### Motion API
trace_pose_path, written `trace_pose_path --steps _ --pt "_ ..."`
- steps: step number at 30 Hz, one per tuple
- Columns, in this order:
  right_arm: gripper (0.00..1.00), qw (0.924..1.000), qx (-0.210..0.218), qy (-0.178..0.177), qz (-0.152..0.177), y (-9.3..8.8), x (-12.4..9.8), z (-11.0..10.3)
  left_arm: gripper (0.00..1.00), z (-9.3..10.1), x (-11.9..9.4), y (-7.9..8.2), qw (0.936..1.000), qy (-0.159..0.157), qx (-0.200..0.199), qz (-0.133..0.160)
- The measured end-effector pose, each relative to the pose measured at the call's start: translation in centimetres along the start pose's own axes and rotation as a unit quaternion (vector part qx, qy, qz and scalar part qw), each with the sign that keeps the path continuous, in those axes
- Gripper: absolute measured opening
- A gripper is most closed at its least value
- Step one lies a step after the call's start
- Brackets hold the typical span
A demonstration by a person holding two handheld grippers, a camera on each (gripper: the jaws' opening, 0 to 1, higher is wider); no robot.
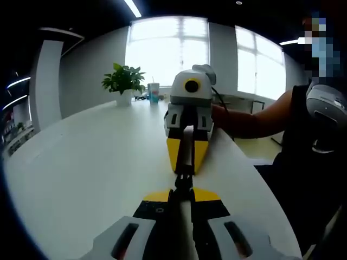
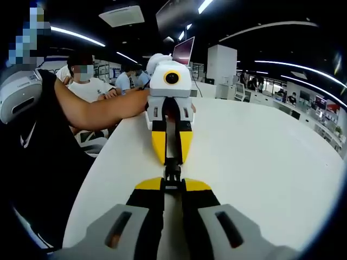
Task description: Snap the two parts of the plastic buckle together until the buckle closes and remains connected.
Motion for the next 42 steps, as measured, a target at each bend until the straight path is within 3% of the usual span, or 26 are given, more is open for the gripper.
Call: trace_pose_path --steps 42 --pt "0.08 0.9999 0.006 0.010 0.001 -0.11 0.42 0.14 0.08 0.16 0.55 0.57 0.9999 0.006 0.006 -0.012"
Point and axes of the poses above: the point that each gripper's makers call its tool centre point, and the gripper's own axes: x roughly forward along the fingers, z roughly to its right, y roughly out of its top, the point moved 5 cm from there along -x, roughly backward along the fingers, and after that the axes turned 2 degrees about y, right-handed, at the moved point
